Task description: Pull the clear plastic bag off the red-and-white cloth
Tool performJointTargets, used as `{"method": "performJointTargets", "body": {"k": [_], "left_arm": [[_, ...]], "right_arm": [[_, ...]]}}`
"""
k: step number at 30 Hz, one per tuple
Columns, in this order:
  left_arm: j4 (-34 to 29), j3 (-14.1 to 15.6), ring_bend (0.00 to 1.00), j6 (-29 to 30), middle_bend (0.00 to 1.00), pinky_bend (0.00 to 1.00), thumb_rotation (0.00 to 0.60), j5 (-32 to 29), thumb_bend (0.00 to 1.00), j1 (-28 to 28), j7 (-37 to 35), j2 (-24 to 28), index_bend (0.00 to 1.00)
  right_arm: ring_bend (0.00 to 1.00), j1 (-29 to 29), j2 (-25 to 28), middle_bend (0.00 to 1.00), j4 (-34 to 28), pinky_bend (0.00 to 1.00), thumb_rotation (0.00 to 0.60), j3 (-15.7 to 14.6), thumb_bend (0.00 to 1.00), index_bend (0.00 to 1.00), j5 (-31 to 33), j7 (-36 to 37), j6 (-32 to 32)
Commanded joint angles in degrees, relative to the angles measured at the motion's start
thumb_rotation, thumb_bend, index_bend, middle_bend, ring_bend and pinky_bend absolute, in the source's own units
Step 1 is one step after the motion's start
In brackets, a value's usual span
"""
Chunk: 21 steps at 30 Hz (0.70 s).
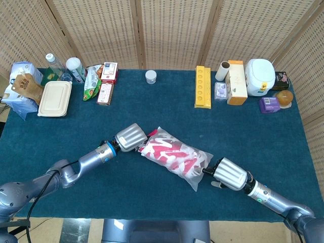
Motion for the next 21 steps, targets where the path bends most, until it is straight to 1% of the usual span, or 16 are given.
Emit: {"method": "performJointTargets", "body": {"k": [1,8,21], "left_arm": [[-0.46,-0.12,1.00,-0.41,1.00,0.99,0.600,-0.29,0.45,-0.06,0.35,0.12,0.71],[-1.61,-0.60,1.00,-1.07,1.00,0.99,0.600,-1.20,0.45,0.01,1.08,0.19,0.71],[-2.53,-1.58,1.00,-2.25,1.00,0.99,0.600,-2.59,0.45,-0.19,2.03,-0.01,0.70]], "right_arm": [[0.95,0.07,-1.17,0.74,1.13,1.00,0.600,-0.29,0.04,0.28,-0.49,-0.77,1.42],[0.96,0.83,-3.74,0.74,3.66,1.00,0.600,-0.63,0.04,0.28,-0.60,-2.40,2.44],[0.99,1.93,-5.29,0.77,4.71,1.00,0.600,-2.09,0.20,0.30,-1.30,-4.66,3.83]]}}
